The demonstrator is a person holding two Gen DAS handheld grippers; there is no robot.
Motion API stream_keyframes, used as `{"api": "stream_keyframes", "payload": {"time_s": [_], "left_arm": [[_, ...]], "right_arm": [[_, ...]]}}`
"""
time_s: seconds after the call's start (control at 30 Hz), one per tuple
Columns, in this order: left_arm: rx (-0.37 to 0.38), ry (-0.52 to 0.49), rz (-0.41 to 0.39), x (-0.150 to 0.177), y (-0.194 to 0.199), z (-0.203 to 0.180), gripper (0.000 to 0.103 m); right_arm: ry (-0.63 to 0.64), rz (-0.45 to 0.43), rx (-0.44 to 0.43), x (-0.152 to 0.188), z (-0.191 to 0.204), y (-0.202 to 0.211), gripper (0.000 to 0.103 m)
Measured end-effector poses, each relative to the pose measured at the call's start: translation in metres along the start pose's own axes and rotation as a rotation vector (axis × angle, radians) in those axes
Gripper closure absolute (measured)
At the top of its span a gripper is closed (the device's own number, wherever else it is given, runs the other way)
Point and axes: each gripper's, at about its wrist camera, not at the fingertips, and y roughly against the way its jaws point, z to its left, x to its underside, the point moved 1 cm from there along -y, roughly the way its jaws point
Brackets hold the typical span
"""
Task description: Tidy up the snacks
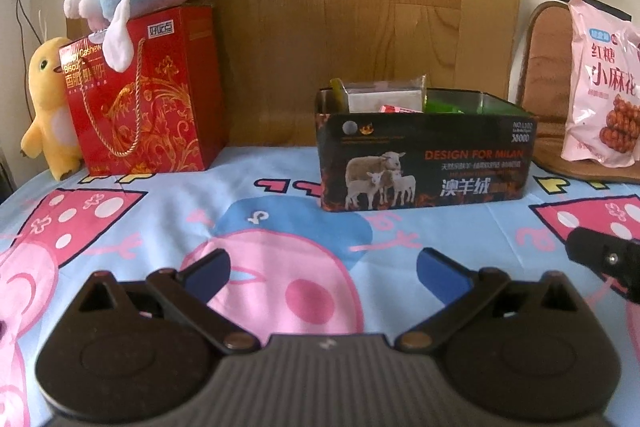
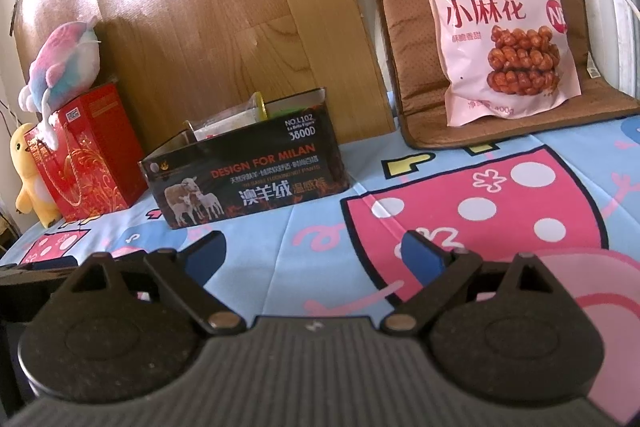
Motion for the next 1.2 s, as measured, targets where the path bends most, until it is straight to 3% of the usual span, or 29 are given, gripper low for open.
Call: {"api": "stream_keyframes", "payload": {"time_s": [0.53,1.2], "left_arm": [[0.028,0.002,0.011,0.0001,0.0002,0.002,0.0],[0.004,-0.013,0.035,0.0022,-0.0028,-0.0001,0.0]], "right_arm": [[0.002,-0.003,-0.002,0.0001,0.0003,0.0004,0.007],[0.017,-0.016,-0.007,0.0003,0.0009,0.0028,0.007]]}}
